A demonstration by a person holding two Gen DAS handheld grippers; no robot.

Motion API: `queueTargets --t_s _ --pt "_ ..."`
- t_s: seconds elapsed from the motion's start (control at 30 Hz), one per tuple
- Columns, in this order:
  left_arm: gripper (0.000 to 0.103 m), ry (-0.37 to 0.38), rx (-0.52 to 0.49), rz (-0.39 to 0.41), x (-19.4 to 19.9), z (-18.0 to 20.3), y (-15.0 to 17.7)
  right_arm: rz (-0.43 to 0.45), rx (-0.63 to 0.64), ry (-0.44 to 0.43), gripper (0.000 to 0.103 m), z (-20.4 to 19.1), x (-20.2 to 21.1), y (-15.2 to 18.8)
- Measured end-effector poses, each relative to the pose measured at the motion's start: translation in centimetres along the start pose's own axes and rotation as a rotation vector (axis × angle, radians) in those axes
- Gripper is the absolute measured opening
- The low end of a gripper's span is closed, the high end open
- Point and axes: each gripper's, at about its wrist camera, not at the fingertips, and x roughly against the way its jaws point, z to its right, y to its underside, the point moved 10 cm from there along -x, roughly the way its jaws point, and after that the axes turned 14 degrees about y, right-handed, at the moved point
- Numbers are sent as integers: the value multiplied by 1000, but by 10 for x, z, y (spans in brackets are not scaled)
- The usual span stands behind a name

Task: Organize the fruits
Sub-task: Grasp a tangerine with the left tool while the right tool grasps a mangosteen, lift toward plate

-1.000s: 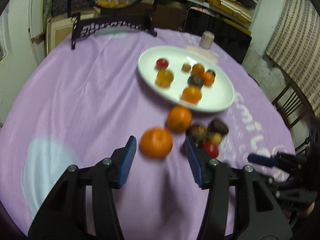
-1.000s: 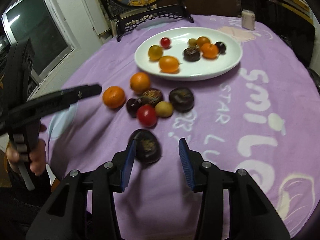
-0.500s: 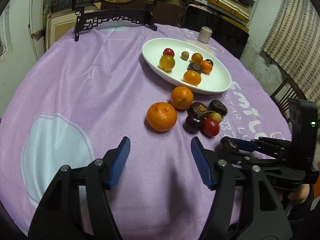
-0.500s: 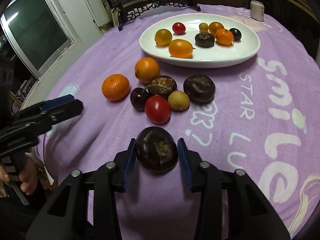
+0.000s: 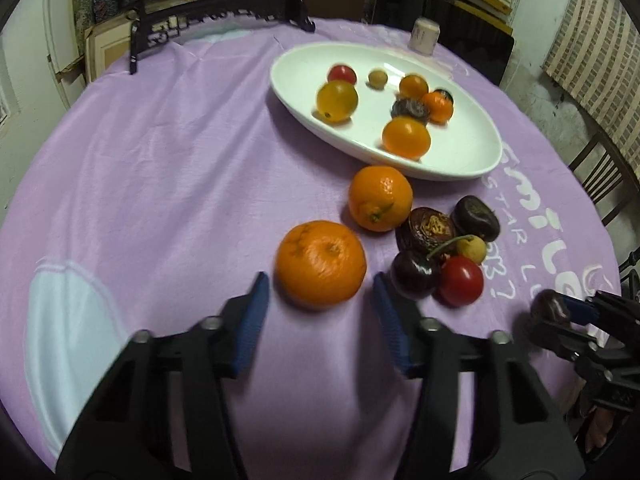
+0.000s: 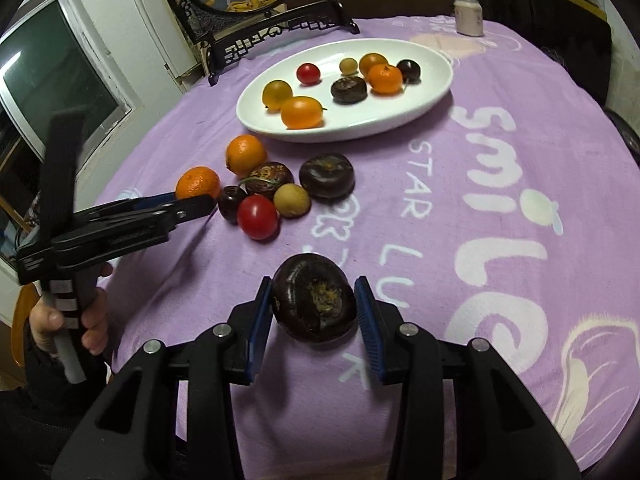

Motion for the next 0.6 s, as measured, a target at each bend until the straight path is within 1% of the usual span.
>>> queueTargets --t_s 0.07,0.1,0.2,0.33,0.5,0.6 --pt "46 -31 -16 8 -3 0 -4 2 -5 -3 41 3 1 0" --pt "46 -27 -8 10 -2 0 -5 6 -7 -5 41 3 1 -1" --pt "45 22 22 11 2 1 -4 20 -12 -8 41 6 4 -3" --pt "45 39 23 25 14 8 0 22 -16 -6 41 10 3 -4" --pt "45 78 -7 40 31 28 1 22 -7 -3 41 8 1 -8" --pt "45 97 -30 55 40 40 -8 34 10 -4 41 4 4 -16"
